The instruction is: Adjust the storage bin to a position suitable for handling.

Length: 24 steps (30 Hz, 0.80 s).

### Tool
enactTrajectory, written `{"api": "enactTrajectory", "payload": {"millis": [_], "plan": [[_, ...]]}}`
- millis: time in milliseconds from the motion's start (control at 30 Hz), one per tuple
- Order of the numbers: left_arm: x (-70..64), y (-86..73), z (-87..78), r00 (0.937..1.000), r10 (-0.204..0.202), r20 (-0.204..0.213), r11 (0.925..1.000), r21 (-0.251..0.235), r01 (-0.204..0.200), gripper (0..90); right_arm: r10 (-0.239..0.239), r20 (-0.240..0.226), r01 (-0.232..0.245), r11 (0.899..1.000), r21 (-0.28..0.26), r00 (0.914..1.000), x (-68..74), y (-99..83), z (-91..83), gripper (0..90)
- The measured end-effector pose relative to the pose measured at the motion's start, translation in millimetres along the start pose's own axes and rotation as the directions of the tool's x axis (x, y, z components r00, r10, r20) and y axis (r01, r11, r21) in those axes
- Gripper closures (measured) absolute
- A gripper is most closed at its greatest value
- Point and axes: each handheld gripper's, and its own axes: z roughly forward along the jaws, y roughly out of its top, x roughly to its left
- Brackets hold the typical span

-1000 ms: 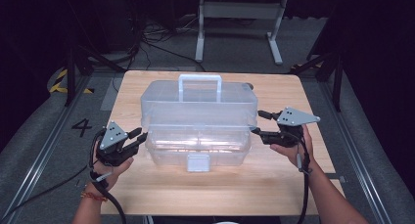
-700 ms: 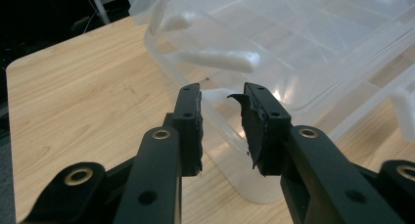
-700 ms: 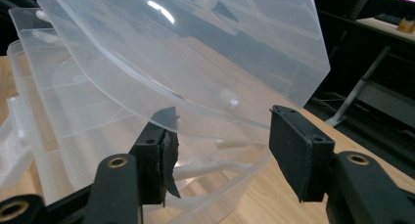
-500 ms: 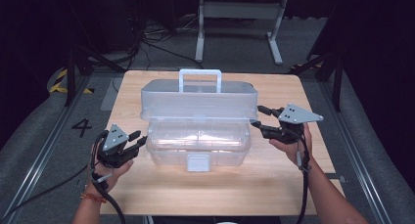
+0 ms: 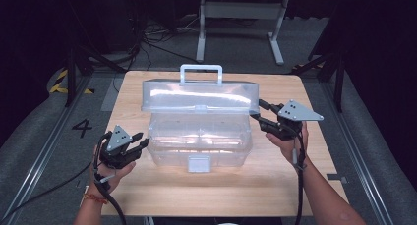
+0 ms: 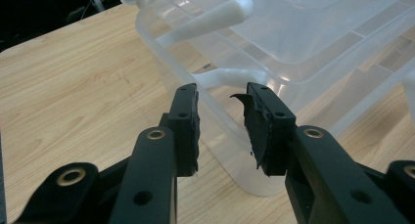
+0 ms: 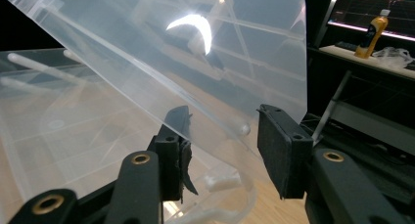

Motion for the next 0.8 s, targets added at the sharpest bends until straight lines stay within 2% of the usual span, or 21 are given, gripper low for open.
{"api": "enactTrajectory", "payload": {"millis": [133,200,367,567,800], "plan": [[0.1,-0.3,0.9,1.0,0.0,0.003,1.0,-0.001,0.0,65.6,0.037,0.024,-0.036,0.999,-0.032,0.999,-0.9,1.7,3.4,58.8],[-0.6,-0.4,1.6,1.0,-0.004,0.008,1.0,0.002,0.004,65.3,0.034,0.045,-0.032,0.999,-0.043,0.9984,-1.1,3.4,5.2,59.6],[-3.0,0.6,3.4,0.9998,0.014,0.011,0.9998,0.016,-0.014,63.4,0.026,0.085,-0.022,0.998,-0.051,0.996,-1.2,8.8,9.1,61.4],[-2.6,0.2,3.5,0.9998,0.014,0.016,0.9998,0.011,-0.014,63.2,0.014,0.112,-0.008,0.999,-0.048,0.9937,-3.5,15.0,12.9,63.1],[-2.6,0.1,4.0,0.9997,0.013,0.021,0.9999,0.009,-0.014,62.8,0.025,0.136,-0.019,0.999,-0.046,0.9904,-6.5,21.6,17.7,65.0]]}}
